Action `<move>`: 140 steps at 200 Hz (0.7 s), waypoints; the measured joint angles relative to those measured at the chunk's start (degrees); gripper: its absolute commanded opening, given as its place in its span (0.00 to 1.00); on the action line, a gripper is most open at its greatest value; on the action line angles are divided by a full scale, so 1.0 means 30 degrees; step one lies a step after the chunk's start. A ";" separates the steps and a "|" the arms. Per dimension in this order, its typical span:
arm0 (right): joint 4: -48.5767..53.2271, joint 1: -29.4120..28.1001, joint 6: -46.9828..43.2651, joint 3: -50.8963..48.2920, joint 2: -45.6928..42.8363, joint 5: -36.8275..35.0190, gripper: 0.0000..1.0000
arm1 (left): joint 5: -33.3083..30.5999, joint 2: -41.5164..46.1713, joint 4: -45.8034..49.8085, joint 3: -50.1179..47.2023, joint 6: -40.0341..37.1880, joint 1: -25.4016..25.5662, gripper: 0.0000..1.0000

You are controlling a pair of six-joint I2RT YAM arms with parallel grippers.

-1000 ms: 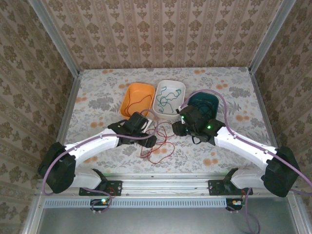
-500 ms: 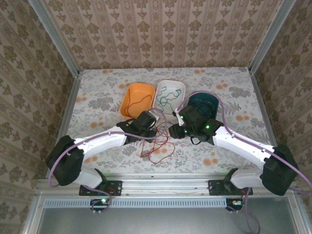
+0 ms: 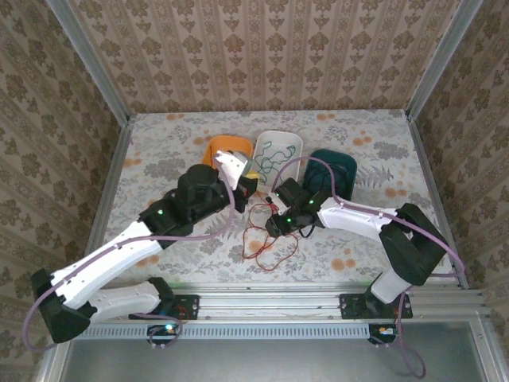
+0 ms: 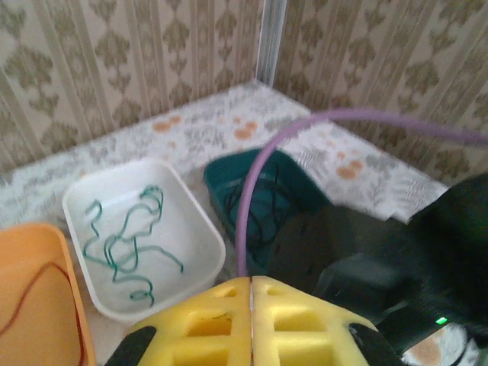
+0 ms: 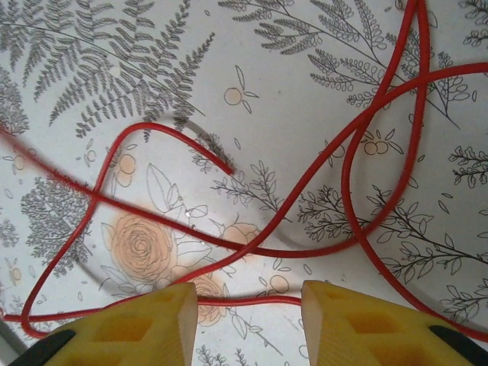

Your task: Untangle the cables

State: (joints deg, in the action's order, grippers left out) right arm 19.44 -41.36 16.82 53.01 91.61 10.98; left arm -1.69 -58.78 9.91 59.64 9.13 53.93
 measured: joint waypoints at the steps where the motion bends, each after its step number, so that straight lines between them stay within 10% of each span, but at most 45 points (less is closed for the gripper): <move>1: 0.0000 0.0015 0.0015 -0.0036 0.0022 0.0000 0.42 | 0.0000 0.0036 0.0000 0.0036 -0.0029 0.0000 0.00; 140: -0.1384 0.0889 0.1005 -0.2229 -0.1909 -0.0503 0.43 | -0.2528 0.2382 -0.4226 0.4350 -0.5603 -0.0794 0.00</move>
State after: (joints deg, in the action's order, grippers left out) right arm 15.29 -38.70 19.84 46.33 85.89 9.47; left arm -9.28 -51.64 -2.76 72.69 -7.68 51.55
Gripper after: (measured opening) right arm 0.425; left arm 0.062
